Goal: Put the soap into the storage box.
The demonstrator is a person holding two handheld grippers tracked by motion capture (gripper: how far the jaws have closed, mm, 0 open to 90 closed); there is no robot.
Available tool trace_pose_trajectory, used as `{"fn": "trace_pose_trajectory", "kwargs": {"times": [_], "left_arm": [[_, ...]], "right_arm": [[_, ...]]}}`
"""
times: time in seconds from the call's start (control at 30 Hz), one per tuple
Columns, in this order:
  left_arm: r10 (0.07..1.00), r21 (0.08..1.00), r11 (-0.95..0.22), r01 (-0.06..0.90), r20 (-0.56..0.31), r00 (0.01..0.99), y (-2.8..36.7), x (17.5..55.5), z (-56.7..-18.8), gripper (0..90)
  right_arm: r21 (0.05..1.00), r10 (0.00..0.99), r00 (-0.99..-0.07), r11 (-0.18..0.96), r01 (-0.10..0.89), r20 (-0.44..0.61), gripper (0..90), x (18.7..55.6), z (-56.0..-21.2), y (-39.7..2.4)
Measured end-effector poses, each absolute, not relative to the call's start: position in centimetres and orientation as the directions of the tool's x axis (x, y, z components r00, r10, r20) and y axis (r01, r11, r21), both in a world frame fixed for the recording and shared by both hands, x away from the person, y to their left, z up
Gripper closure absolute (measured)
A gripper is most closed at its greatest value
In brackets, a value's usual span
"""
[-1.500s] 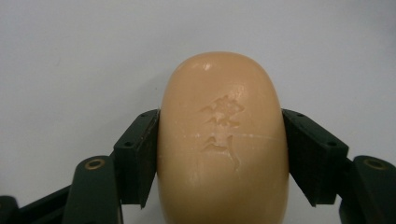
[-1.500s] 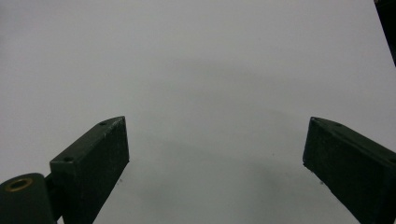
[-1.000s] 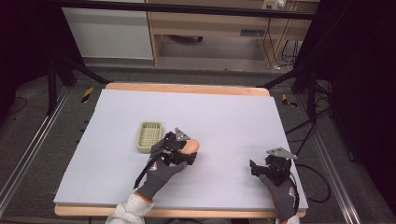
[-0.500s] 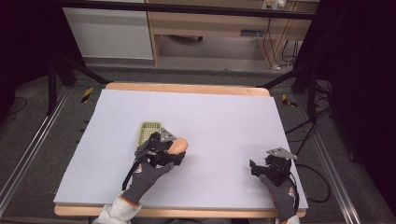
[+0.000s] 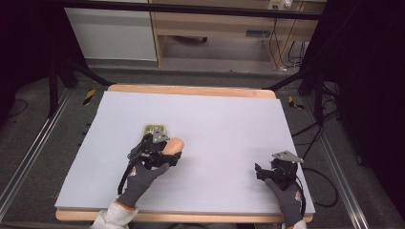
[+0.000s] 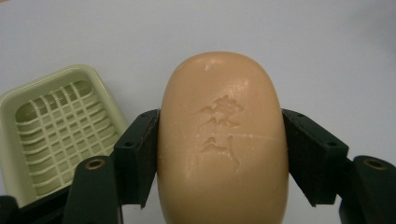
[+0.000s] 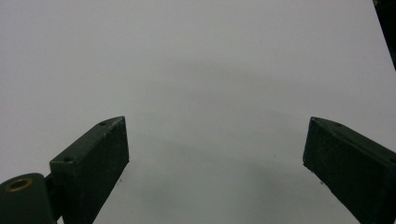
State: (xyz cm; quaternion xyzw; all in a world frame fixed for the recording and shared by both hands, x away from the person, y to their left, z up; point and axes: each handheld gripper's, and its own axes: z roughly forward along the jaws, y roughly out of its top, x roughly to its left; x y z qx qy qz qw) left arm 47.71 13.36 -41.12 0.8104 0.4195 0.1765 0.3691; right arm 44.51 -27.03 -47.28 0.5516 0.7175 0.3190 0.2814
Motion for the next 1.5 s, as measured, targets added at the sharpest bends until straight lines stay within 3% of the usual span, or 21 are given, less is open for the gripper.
{"fn": "trace_pose_trajectory", "kwargs": {"times": [0.83, 1.5], "left_arm": [[0.873, 0.762, -0.294, 0.576, -0.030, 0.486, 17.6, 49.7, -40.0, 32.0], [0.898, 0.749, -0.261, 0.608, -0.043, 0.438, 18.7, 52.5, -41.0, 32.0]], "right_arm": [[0.769, 0.971, -0.235, 0.189, 0.611, -0.052, 7.3, 44.6, -47.2, -27.0], [0.770, 0.973, -0.226, 0.179, 0.613, -0.046, 7.2, 44.7, -47.2, -27.0]]}}
